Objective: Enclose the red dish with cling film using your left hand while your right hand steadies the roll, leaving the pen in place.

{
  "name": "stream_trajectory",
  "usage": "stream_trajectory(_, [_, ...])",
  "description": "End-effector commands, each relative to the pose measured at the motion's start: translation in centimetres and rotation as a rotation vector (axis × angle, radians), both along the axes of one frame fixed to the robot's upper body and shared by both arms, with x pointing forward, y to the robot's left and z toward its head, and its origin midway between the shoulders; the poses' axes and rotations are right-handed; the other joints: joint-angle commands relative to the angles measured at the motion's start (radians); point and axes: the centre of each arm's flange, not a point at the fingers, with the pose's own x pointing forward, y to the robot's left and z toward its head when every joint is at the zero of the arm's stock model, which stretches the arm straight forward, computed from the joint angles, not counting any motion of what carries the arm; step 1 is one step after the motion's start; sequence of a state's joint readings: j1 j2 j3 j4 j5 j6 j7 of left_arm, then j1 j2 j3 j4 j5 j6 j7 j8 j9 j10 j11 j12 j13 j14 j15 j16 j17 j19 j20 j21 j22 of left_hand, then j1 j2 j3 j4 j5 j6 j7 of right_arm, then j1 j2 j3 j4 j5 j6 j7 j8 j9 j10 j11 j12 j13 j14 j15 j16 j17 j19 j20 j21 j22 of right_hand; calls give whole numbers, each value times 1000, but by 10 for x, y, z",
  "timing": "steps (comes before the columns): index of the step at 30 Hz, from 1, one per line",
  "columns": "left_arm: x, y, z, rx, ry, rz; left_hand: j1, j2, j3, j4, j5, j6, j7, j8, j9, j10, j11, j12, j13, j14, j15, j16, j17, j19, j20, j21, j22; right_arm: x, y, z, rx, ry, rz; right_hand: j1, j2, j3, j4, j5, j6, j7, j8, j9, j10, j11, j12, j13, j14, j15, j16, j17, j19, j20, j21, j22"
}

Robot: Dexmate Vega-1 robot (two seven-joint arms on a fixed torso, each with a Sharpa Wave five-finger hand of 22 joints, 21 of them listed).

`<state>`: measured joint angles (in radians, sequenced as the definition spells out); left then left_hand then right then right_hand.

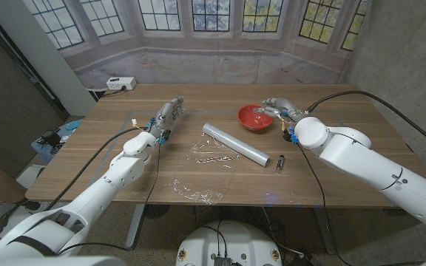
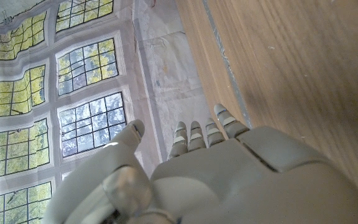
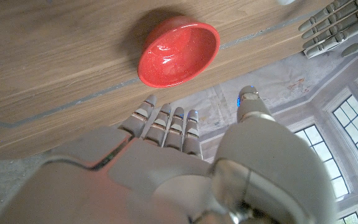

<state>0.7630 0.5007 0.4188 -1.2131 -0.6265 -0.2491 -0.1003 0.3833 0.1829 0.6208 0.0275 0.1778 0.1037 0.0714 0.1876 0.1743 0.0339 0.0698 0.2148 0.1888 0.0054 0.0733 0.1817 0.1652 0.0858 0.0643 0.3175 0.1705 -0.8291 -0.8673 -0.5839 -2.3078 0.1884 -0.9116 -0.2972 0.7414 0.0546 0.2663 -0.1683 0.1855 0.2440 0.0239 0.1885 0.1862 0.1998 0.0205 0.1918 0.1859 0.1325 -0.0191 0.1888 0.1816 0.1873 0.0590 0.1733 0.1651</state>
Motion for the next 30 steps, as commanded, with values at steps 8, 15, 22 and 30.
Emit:
stream_trajectory(8, [1, 0, 0, 12, 4, -4, 10, -1, 13, 1, 2, 11, -3, -1, 5, 7, 4, -2, 1, 0, 14, -1, 6, 12, 1, -6, 1, -18, 18, -8, -86, 72, -23, 22, -2, 0, 2, 10, -19, 16, -4, 0, -10, 22, -7, 1, -16, 19, -2, 0, -15, 13, 3, 3])
stream_trajectory(15, [3, -1, -1, 16, 9, -11, 9, -1, 15, 1, 2, 12, -2, -1, 5, 6, 4, -3, 2, 1, 14, -1, 6, 13, 1, -9, 1, -23, 22, -10, -117, 91, -33, 29, -4, 0, 2, 12, -24, 18, -3, 0, -16, 20, -7, 1, -23, 19, -3, 0, -27, 22, 2, 3])
stream_trajectory(22, [5, -2, 0, 23, 11, -17, 9, -1, 17, 0, 2, 12, -2, -2, 5, 7, 4, -3, 2, 1, 15, -1, 6, 14, 0, -11, 1, -27, 29, -16, -144, 111, -35, 35, -5, 1, 2, 13, -22, 20, -1, 0, -13, 24, -5, 1, -20, 22, -1, 0, -32, 29, 3, 3])
stream_trajectory(30, [7, -4, 0, 30, 12, -22, 9, -1, 19, 0, 2, 12, -3, -2, 6, 9, 6, -3, 2, 1, 15, -1, 6, 15, 1, -14, 1, -33, 38, -27, -174, 113, -65, 46, -7, 3, 1, 16, -12, 25, 4, 0, 0, 31, 1, 2, -11, 29, 4, 0, -31, 33, 7, 3])
